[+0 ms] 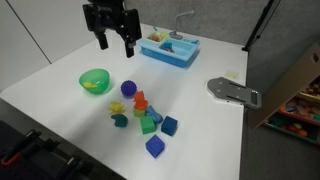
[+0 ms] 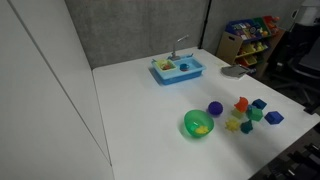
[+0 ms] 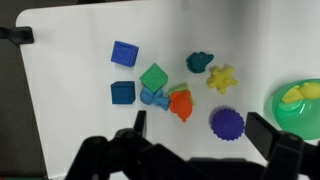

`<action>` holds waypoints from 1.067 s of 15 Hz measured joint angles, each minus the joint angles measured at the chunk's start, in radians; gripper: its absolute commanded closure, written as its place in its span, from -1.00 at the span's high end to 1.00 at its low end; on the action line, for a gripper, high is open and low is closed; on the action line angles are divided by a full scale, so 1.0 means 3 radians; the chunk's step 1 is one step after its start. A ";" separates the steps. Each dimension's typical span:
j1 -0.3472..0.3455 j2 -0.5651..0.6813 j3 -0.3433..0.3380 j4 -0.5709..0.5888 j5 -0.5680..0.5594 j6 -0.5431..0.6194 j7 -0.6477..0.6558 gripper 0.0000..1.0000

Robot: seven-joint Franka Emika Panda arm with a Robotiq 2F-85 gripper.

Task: Put the green toy in the bowl

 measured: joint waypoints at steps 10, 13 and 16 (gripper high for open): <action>-0.0029 0.0073 -0.0062 -0.0352 0.0031 0.0501 -0.0220 1.00; -0.0056 0.0120 -0.0116 -0.0505 0.0167 0.0690 -0.0392 1.00; -0.0074 0.0247 -0.0155 -0.0601 0.0368 0.0857 -0.0599 1.00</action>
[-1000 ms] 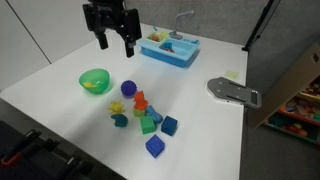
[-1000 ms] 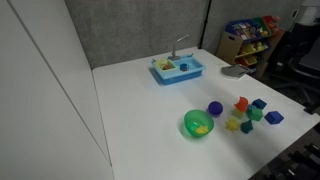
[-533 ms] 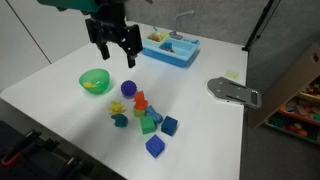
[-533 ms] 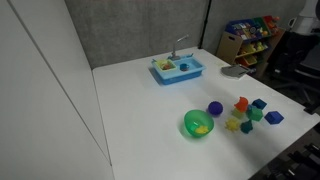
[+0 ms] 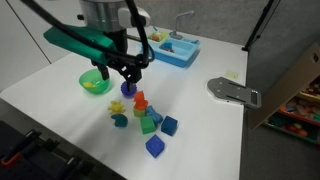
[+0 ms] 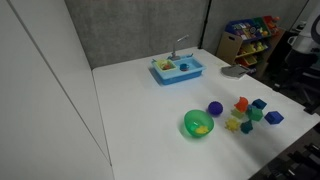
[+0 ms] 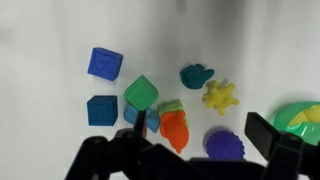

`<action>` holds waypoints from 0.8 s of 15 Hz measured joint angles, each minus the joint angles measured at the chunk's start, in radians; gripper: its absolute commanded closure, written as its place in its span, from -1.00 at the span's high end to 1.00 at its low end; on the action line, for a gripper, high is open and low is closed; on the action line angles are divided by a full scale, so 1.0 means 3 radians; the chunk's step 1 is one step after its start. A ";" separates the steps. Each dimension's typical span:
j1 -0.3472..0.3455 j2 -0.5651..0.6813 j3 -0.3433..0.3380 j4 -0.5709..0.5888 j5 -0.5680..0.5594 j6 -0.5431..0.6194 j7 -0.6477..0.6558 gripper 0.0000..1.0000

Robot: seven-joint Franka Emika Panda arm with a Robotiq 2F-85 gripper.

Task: Put the green toy in the bowl

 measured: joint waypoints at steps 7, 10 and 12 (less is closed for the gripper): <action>-0.0013 0.0515 0.0023 -0.0033 0.0304 0.0377 -0.0456 1.00; -0.0013 0.0766 0.0090 -0.0034 0.0288 0.0551 -0.0492 1.00; -0.0012 0.0916 0.0144 -0.0033 0.0220 0.0691 -0.0491 1.00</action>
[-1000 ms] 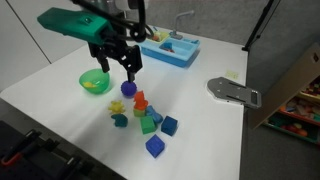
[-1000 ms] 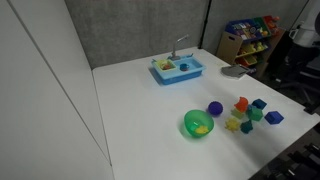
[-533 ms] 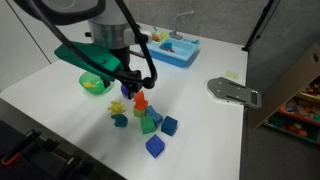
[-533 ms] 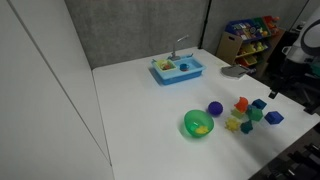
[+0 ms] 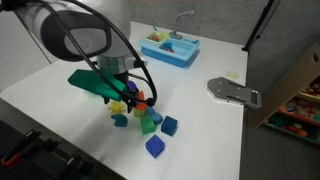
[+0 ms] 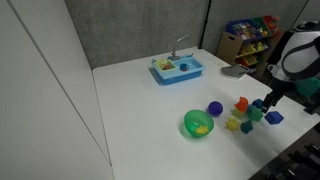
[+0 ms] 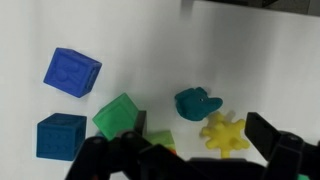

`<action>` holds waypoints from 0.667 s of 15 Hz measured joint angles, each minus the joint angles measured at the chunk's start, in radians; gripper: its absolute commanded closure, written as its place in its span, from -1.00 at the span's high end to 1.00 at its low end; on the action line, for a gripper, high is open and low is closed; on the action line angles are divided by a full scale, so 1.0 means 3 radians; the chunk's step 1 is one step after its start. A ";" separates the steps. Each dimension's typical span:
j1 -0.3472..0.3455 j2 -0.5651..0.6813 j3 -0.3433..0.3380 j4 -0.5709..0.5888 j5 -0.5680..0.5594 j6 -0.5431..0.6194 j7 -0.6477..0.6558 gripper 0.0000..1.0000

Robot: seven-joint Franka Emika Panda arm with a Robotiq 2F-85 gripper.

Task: Put the green toy in the bowl

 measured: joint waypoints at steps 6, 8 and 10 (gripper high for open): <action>0.0003 0.0287 0.0099 0.0014 -0.0243 0.0307 0.0039 1.00; 0.0003 0.0287 0.0107 0.0019 -0.0243 0.0307 0.0039 1.00; 0.0001 0.0287 0.0107 0.0026 -0.0243 0.0307 0.0039 1.00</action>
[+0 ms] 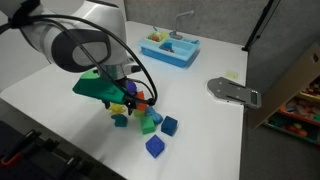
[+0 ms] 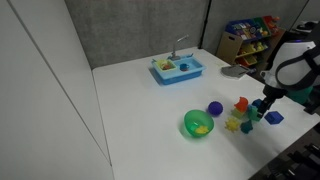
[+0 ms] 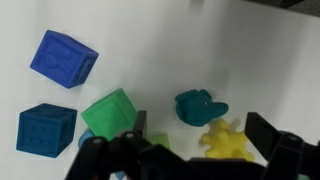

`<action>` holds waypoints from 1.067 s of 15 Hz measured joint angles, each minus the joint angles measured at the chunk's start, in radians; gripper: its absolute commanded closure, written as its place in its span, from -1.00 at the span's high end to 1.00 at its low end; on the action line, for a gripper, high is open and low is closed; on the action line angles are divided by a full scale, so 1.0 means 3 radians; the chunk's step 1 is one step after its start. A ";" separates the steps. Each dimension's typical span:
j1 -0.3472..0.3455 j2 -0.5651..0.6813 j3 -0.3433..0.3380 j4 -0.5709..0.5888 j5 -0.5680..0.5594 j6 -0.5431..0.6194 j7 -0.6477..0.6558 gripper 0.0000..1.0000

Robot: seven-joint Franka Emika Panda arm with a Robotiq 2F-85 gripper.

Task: Put the green toy in the bowl

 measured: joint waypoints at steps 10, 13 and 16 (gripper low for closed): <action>0.0030 0.0291 0.0143 -0.0008 -0.0243 0.0400 -0.0005 1.00; 0.0010 0.0430 0.0156 -0.0009 -0.0280 0.0570 -0.0040 1.00; -0.0058 0.0570 0.0213 -0.0008 -0.0311 0.0740 -0.0081 1.00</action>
